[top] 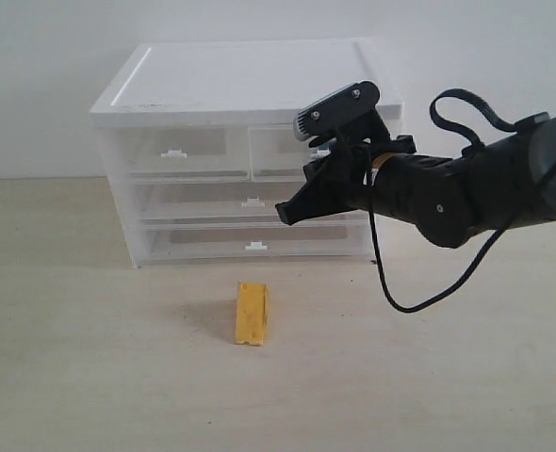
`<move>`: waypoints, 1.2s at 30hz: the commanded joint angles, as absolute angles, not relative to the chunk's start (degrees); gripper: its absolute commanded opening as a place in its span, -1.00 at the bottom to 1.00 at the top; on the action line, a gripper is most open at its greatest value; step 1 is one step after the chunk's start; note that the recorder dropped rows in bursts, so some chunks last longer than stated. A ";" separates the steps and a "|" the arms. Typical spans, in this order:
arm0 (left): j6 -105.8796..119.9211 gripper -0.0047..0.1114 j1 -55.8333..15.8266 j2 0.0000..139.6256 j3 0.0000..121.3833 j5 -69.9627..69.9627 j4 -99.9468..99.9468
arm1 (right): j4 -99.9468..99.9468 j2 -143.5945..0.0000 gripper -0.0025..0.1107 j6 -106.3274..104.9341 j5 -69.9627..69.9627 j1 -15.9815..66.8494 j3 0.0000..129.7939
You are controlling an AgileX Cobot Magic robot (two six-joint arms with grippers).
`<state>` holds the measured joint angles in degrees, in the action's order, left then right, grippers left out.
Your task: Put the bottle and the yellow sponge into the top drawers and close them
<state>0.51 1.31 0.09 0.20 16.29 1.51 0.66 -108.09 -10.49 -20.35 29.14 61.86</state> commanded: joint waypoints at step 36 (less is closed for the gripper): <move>0.00 -0.84 1.46 0.00 0.00 16.04 1.12 | 8.00 -65.18 -0.96 -2.85 37.80 -7.07 57.05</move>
<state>0.51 1.31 0.09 0.20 16.29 1.51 6.97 -69.47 -2.79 41.27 -6.38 60.13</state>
